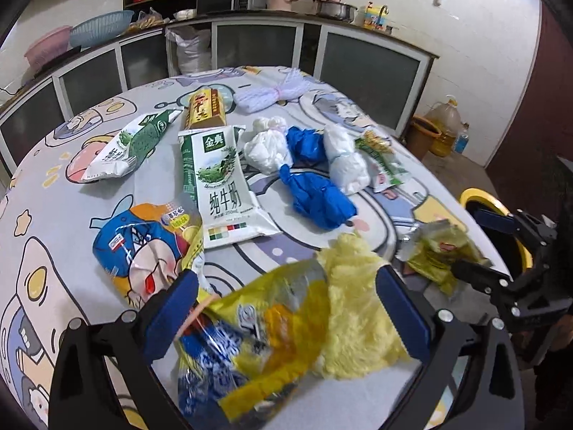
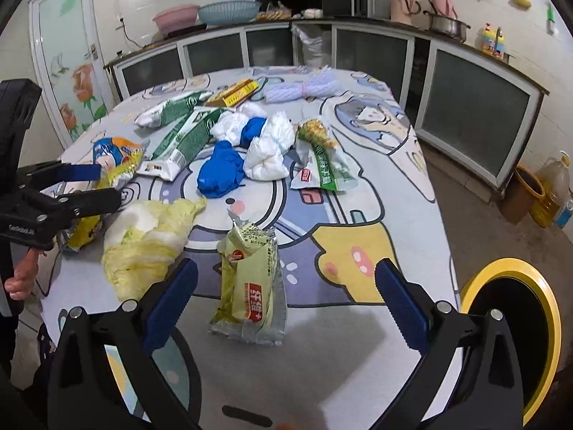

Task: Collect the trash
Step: 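Grasp the pale green snack wrapper with the right tool while the left tool grasps the yellow-blue chip bag, then carry both wrappers over the yellow-rimmed bin and open both tools to drop them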

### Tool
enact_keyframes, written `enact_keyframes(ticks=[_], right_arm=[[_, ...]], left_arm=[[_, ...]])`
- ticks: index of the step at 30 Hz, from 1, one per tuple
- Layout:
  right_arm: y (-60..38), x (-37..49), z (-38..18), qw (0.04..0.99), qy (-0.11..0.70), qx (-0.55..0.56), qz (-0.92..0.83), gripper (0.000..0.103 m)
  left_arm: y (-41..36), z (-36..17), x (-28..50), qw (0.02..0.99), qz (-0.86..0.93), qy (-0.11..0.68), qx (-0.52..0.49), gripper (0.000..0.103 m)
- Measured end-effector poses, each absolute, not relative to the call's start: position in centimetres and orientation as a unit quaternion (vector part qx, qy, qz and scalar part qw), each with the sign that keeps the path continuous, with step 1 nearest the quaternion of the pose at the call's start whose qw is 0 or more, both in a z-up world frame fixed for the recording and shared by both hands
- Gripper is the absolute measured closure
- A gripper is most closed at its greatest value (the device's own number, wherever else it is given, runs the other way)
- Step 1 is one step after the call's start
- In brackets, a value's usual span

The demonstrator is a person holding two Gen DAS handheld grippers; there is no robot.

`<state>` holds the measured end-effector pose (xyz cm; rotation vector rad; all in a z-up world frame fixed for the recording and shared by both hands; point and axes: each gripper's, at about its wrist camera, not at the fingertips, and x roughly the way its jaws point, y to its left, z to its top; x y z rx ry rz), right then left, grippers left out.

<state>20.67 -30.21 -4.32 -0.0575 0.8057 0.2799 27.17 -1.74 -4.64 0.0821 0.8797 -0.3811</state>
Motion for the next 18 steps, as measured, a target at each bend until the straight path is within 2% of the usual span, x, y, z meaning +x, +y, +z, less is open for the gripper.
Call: enact_keyframes(ticks=[5, 6, 8, 9, 10, 11, 12, 13, 16, 18], right_arm=[[-29.7, 21.4, -4.9, 0.903, 0.405, -0.039, 0.139, 0.01], [-29.6, 21.6, -5.0, 0.902, 0.408, -0.04, 0.139, 0.013], [-29.5, 22.0, -5.3, 0.899, 0.414, -0.042, 0.137, 0.029], [-29.4, 22.1, -5.3, 0.898, 0.417, -0.043, 0.134, 0.031], [-29.4, 22.3, -5.6, 0.895, 0.423, -0.046, 0.133, 0.039], [-29.3, 22.4, -5.7, 0.893, 0.427, -0.046, 0.134, 0.052], [-29.3, 22.5, -5.9, 0.892, 0.43, -0.045, 0.134, 0.058], [-29.2, 22.5, -5.9, 0.891, 0.432, -0.046, 0.134, 0.073], [-28.9, 22.1, -5.7, 0.89, 0.432, -0.053, 0.133, 0.081], [-28.8, 21.9, -5.5, 0.89, 0.432, -0.051, 0.136, 0.083]], left_arm=[[-1.1, -5.6, 28.5, 0.885, -0.172, 0.432, 0.034, 0.007], [-1.0, -5.6, 28.6, 0.887, -0.17, 0.429, 0.031, 0.007], [-0.7, -5.6, 28.6, 0.889, -0.165, 0.426, 0.026, 0.007], [-0.6, -5.6, 28.7, 0.891, -0.162, 0.423, 0.022, 0.01], [-0.4, -5.6, 28.6, 0.894, -0.156, 0.42, 0.02, 0.022], [-0.3, -5.6, 28.5, 0.895, -0.151, 0.418, 0.021, 0.029], [0.0, -5.5, 28.5, 0.895, -0.151, 0.419, 0.016, 0.035], [0.3, -5.5, 28.5, 0.893, -0.156, 0.421, 0.007, 0.06], [0.8, -5.6, 28.2, 0.893, -0.149, 0.425, 0.011, 0.076], [0.9, -5.7, 27.8, 0.896, -0.136, 0.422, 0.024, 0.078]])
